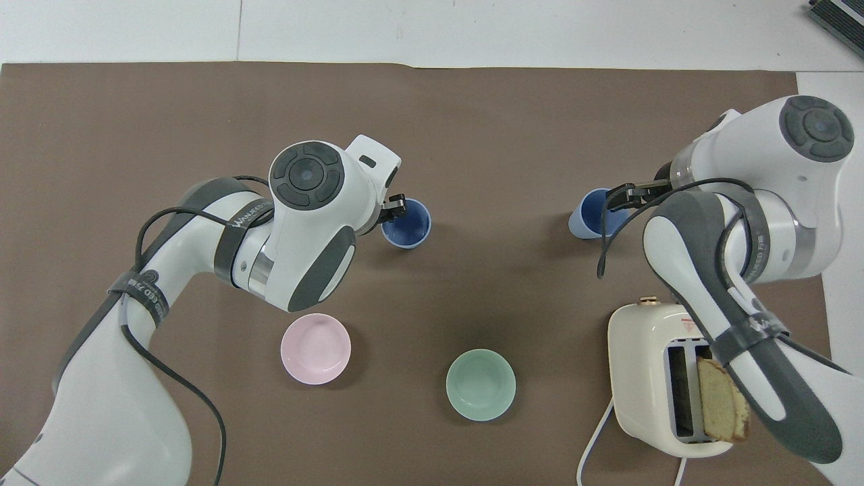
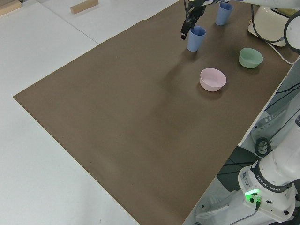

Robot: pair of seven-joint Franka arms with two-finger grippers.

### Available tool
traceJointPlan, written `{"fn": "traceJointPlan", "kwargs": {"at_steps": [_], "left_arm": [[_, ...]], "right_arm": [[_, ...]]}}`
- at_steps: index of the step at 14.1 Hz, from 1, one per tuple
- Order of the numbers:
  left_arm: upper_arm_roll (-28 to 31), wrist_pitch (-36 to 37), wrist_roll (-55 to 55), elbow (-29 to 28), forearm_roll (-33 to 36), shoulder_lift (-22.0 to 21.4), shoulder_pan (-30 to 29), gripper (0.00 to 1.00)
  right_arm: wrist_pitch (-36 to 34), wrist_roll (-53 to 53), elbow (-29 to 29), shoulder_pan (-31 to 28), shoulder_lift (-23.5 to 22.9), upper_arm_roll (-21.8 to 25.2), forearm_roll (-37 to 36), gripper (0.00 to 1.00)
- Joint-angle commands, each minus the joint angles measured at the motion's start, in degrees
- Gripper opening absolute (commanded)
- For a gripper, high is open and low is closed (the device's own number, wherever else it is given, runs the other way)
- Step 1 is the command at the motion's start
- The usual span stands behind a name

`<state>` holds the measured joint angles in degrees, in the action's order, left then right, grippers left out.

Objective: Stack blue cups with both arms

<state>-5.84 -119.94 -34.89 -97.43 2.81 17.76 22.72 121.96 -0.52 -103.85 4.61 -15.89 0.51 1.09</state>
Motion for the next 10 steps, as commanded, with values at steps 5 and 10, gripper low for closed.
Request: {"fn": "traceJointPlan", "kwargs": {"at_steps": [5,10], "left_arm": [[-0.4,13.7,20.4,-1.4,0.4,-10.2,-9.5,1.0],[-0.2,20.3,29.4,-0.9,0.4,-16.1,-14.2,1.0]], "right_arm": [[2.1,2.2,-1.4,-0.3,-1.6,-0.2,0.8,0.73],[2.3,1.3,-1.4,0.3,-1.7,-0.2,0.9,0.0]]}}
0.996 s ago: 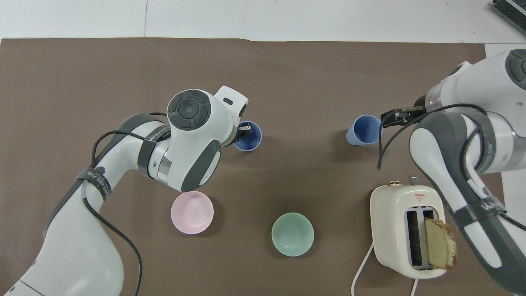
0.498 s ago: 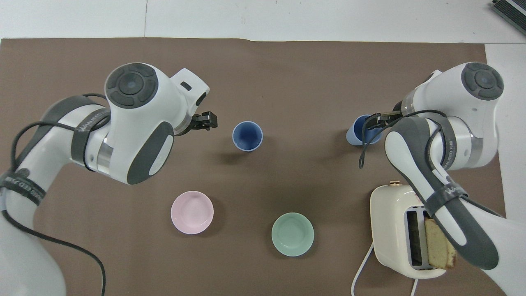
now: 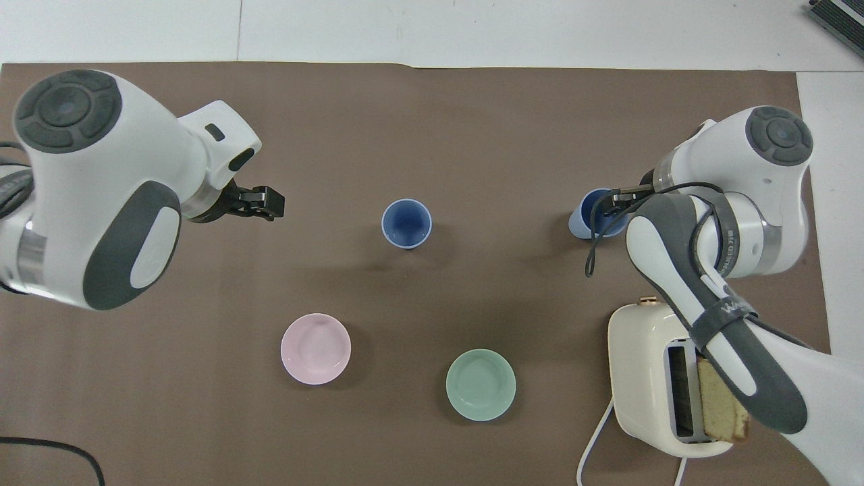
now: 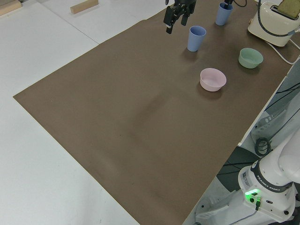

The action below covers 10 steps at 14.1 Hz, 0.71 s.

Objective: Stack blue cups with both arms
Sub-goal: 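Lift the blue cup with the right gripper while the left gripper withdraws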

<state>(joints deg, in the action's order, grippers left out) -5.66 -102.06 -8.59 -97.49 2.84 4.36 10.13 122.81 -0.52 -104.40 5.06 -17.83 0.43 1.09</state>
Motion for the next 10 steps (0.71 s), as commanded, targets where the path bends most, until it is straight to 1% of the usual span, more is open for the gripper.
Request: {"fn": "traceJointPlan", "kwargs": {"at_steps": [1,5,7,8,10], "left_arm": [[-0.3,3.6,4.4,-0.9,0.2,-3.6,-2.3,1.0],[-0.1,7.7,9.0,-0.5,-1.8,-7.9,-6.2,1.0],[0.2,10.2,11.3,-0.2,-2.1,-10.2,-7.3,1.0],[0.3,11.0,11.2,0.2,-2.7,-10.9,-7.3,1.0],[0.3,12.7,11.2,1.4,-3.9,-10.9,-7.8,1.0]], "right_arm": [[1.5,1.3,-0.7,-0.1,0.3,-0.1,0.8,0.0],[1.4,1.0,1.0,0.0,-0.1,-0.1,0.9,0.0],[0.1,-1.0,3.6,0.4,0.1,-0.5,1.0,0.0],[-0.5,-2.1,4.2,0.5,0.5,-1.0,1.0,0.0],[-3.6,-8.0,7.2,0.7,0.8,-2.9,1.0,0.0]]}}
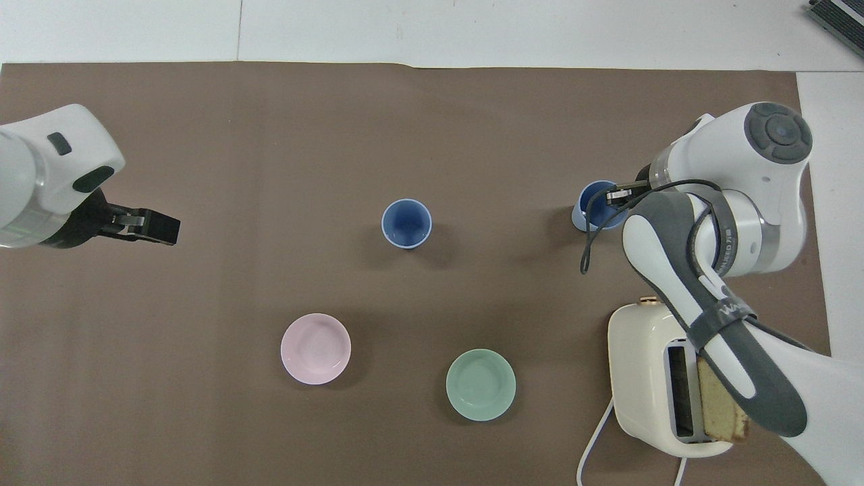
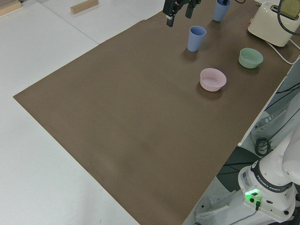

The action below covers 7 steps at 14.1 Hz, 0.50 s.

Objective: Stack blue cups with both arms
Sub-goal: 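Lift the blue cup with the right gripper while the left gripper withdraws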

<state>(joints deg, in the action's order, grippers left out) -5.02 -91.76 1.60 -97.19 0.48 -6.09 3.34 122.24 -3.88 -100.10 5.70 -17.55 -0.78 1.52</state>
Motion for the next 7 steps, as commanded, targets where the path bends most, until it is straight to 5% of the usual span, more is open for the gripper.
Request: {"fn": "traceJointPlan", "kwargs": {"at_steps": [1,7], "left_arm": [[-0.3,2.8,0.9,1.8,-2.1,-0.5,-1.1,1.0],[1.5,3.8,5.1,2.6,-2.7,-1.1,-3.1,1.0]], "right_arm": [[-5.1,-7.9,4.9,0.0,0.5,-2.8,0.5,0.0],[-12.4,-20.6,12.9,0.5,0.5,-10.0,0.2,0.0]]}}
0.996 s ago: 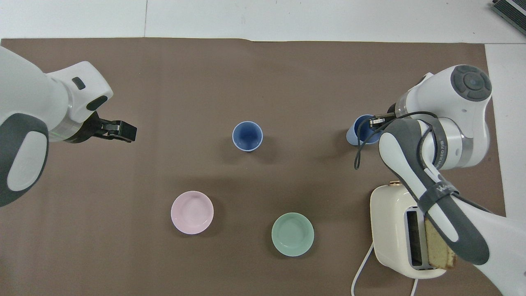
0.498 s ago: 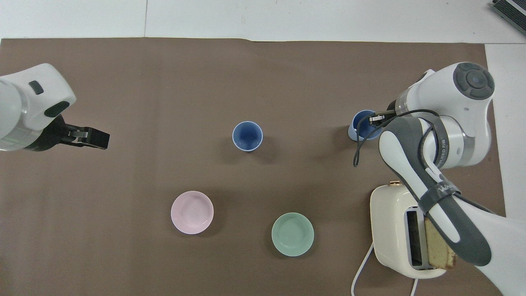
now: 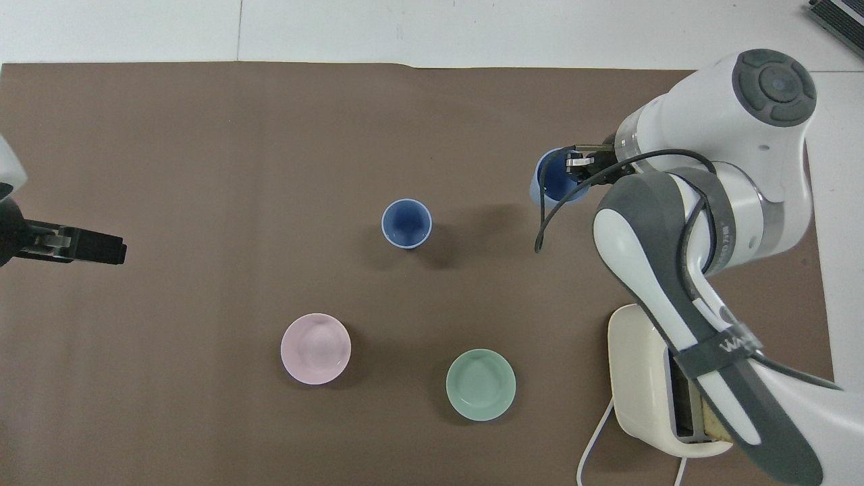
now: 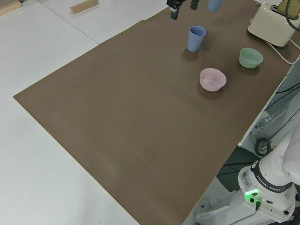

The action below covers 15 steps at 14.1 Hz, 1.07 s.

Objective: Stack blue cups with both arms
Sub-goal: 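Lift the blue cup with the right gripper while the left gripper withdraws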

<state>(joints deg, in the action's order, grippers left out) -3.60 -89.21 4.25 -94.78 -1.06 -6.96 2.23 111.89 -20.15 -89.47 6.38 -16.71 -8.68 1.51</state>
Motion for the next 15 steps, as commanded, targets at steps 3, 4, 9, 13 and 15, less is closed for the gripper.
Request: {"fn": "traceJointPlan", "kwargs": {"at_steps": [3,4,9,13,15], "left_arm": [[0.0,1.6,2.7,-0.1,-1.1,-0.3,-2.1,1.0],[0.0,1.4,2.6,-0.1,-1.2,-0.3,-2.1,1.0],[0.1,1.2,3.0,-0.4,-0.8,0.2,-1.6,1.0],[0.0,1.7,4.6,-0.5,-0.4,0.2,-1.4,1.0],[0.0,1.5,4.5,-0.5,-0.4,0.2,-1.4,1.0]], "right_arm": [[-2.3,-8.9,3.2,3.8,-0.4,-2.9,0.2,0.0],[-2.3,-9.0,3.2,4.9,-0.3,-3.0,0.2,0.0],[-3.4,-14.3,7.5,11.2,-1.0,-3.0,0.0,0.0],[0.2,-14.7,7.8,13.2,-3.8,-3.0,-0.1,0.0],[2.3,-15.3,7.8,13.5,-4.9,-3.0,-0.2,0.0]]}}
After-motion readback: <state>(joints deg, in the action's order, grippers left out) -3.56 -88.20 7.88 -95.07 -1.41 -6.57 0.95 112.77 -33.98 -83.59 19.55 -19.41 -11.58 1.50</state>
